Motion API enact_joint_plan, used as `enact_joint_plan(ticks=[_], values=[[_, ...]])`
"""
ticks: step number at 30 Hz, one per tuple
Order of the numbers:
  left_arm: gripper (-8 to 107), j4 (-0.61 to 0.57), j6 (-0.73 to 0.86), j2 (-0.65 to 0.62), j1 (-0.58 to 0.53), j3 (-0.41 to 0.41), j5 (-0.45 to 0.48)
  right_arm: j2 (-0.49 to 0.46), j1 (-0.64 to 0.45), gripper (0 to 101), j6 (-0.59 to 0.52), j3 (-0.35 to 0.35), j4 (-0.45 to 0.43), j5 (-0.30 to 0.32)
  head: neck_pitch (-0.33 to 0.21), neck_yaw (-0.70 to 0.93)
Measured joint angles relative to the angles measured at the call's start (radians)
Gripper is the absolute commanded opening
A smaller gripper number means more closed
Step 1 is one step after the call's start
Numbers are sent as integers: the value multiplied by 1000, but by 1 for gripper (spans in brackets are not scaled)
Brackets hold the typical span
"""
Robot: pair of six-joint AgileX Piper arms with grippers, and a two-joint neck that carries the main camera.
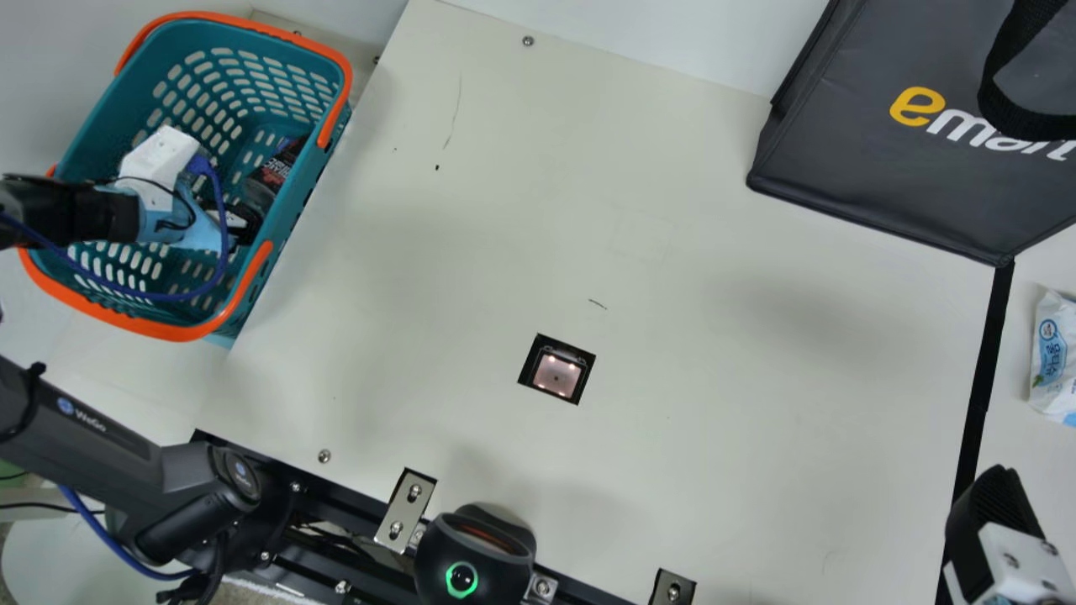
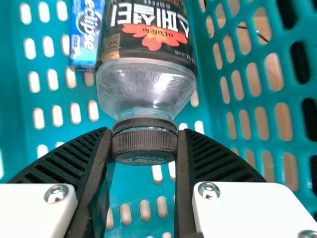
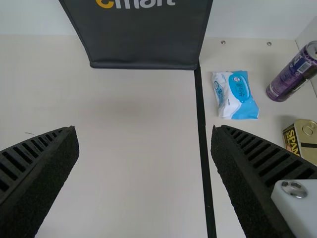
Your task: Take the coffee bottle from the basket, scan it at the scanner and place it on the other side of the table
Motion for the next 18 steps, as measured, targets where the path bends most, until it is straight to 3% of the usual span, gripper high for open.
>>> enact_joint_plan(ticks=[18], values=[[-8, 102, -196, -176, -2, -39, 146, 0, 0, 95, 0, 0, 0, 0, 0, 2]])
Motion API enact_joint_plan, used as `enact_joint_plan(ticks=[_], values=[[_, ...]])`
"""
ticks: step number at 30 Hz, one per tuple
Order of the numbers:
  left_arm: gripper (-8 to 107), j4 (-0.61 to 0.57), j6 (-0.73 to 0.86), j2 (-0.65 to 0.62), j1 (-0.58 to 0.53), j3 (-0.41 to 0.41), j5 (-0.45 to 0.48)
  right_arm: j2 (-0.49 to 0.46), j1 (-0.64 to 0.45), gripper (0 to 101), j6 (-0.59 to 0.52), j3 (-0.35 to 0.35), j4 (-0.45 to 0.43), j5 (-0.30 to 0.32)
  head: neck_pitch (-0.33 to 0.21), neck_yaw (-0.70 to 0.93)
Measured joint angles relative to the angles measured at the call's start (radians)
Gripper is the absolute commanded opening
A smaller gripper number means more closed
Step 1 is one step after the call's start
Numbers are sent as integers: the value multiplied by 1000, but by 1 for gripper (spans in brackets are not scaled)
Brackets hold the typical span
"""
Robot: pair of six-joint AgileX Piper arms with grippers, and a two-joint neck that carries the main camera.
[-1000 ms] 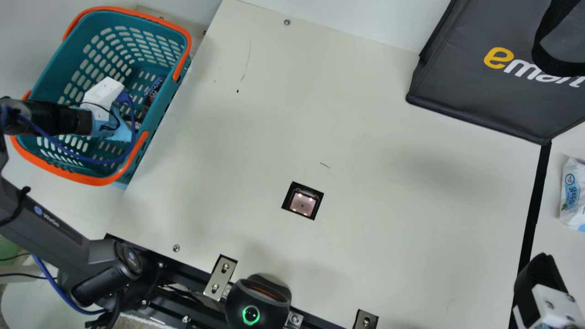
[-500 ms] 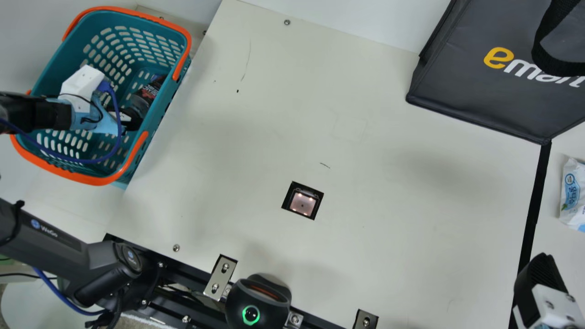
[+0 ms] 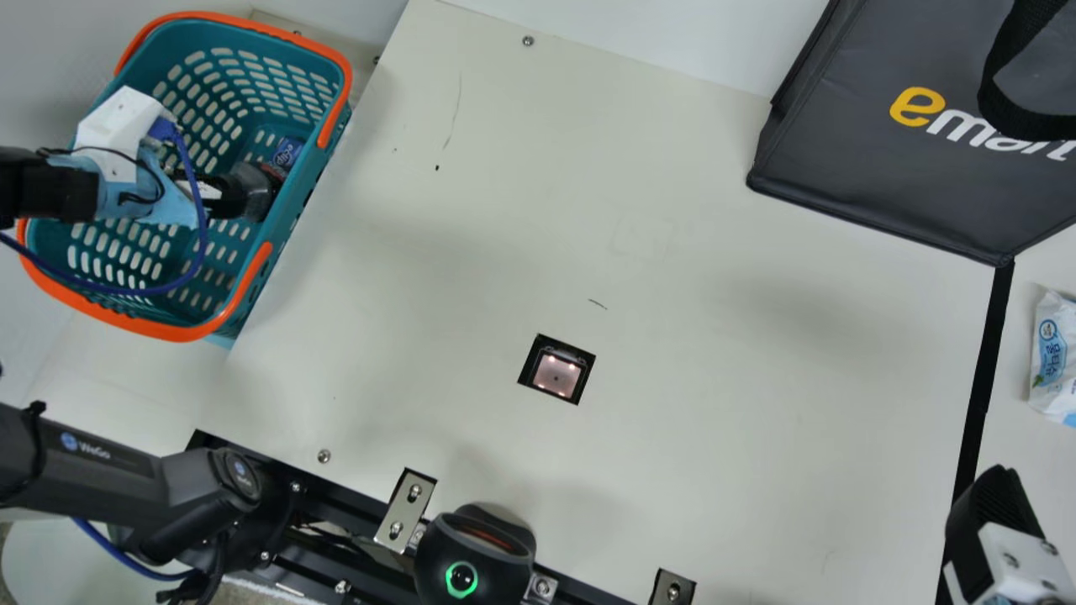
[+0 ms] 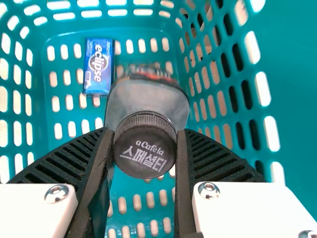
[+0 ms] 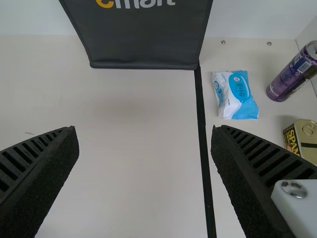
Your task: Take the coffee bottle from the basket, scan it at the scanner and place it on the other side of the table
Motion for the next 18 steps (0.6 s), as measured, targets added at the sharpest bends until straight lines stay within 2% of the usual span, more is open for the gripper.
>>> enact_joint_plan(ticks=[9, 18], values=[[-8, 40, -60, -56, -12, -6, 27, 0, 0, 95, 0, 0, 0, 0, 0, -2], [-8, 84, -112, -81, -27, 5, -4, 0, 0, 95, 0, 0, 0, 0, 0, 0]])
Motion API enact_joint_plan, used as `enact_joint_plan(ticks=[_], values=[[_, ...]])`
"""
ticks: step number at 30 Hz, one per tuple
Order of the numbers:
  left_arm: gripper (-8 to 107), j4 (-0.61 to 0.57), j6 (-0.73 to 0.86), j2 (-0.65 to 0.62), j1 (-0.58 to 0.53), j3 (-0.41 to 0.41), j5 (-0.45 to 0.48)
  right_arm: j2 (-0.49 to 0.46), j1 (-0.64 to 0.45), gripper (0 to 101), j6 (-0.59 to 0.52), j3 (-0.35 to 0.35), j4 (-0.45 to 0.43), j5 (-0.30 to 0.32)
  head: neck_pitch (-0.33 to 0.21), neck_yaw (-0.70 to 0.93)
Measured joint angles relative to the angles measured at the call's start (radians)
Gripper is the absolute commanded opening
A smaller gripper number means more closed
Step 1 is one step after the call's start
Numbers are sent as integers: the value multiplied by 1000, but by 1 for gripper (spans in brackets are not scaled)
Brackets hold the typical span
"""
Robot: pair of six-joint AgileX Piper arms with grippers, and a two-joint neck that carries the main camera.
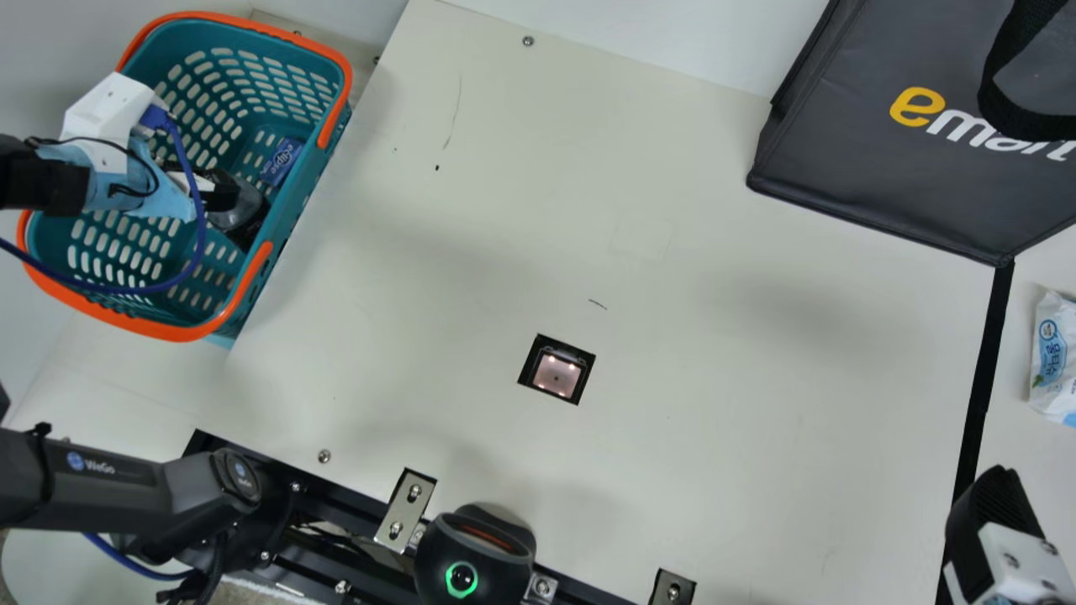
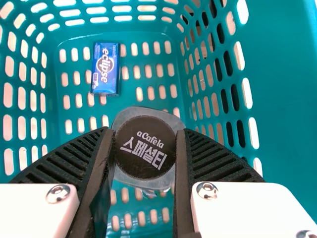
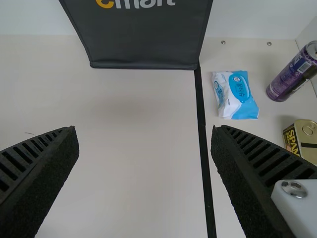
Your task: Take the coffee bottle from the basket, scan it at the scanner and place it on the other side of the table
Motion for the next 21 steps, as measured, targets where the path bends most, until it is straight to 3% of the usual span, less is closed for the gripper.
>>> enact_joint_plan(ticks=[21], values=[[-8, 56, -118, -52, -15, -27, -30, 0, 0, 95, 0, 0, 0, 2, 0, -2]])
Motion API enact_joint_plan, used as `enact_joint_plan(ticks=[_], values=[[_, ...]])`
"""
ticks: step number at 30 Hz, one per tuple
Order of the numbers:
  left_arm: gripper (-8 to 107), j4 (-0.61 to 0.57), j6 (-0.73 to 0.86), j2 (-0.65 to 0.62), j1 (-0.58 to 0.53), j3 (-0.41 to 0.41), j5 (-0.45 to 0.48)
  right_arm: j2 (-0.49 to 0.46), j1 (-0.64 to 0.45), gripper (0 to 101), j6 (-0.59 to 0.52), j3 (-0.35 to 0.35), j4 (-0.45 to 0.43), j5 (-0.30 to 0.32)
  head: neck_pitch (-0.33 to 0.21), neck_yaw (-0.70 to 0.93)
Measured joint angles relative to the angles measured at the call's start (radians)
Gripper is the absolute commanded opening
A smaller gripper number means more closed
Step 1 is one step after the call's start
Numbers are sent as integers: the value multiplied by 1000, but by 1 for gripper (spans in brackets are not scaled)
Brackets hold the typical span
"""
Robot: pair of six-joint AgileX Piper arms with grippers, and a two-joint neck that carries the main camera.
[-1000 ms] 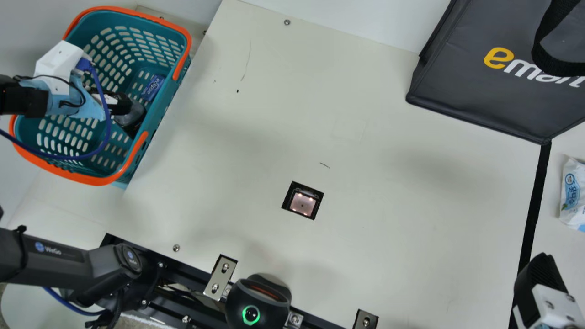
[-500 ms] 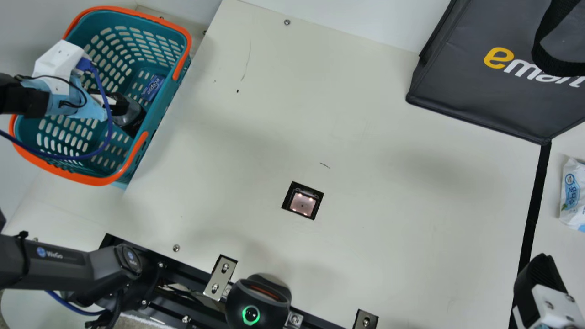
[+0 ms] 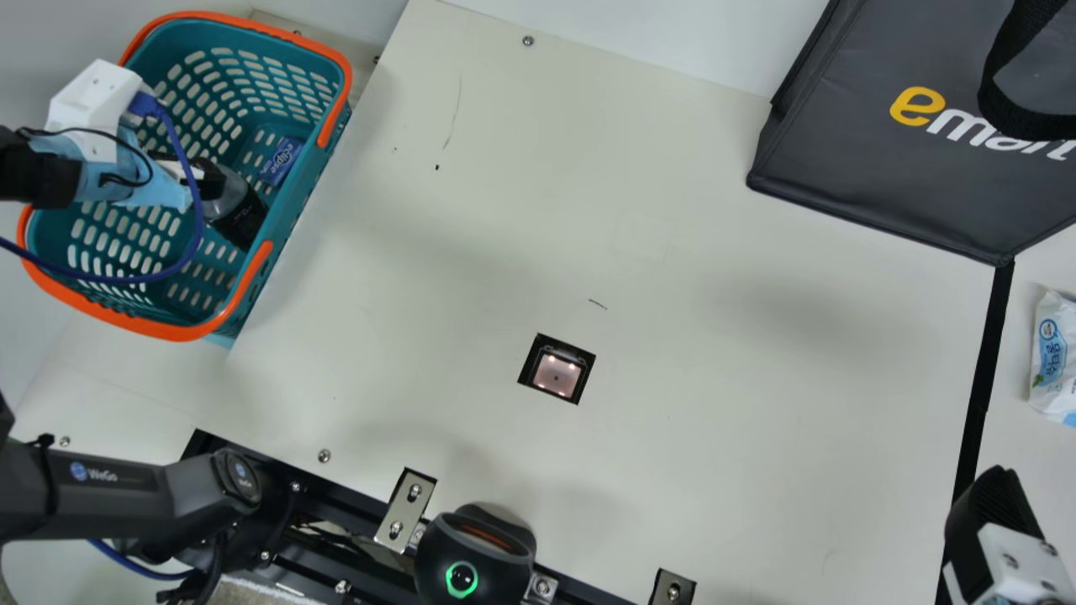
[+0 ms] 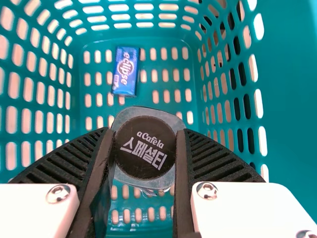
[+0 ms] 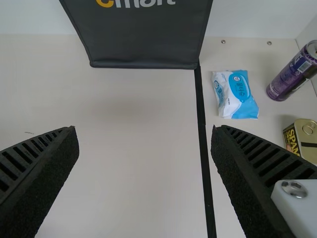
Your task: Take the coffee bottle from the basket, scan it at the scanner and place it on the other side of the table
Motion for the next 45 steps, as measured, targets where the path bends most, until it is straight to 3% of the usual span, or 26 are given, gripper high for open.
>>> enact_joint_plan(ticks=[32, 45], values=[[-8, 29, -294, -183, -94, -309, 223, 0, 0, 95, 0, 0, 0, -1, 0, 0], [-8, 12, -366, -267, -193, -375, 279, 0, 0, 95, 0, 0, 0, -1, 0, 2]])
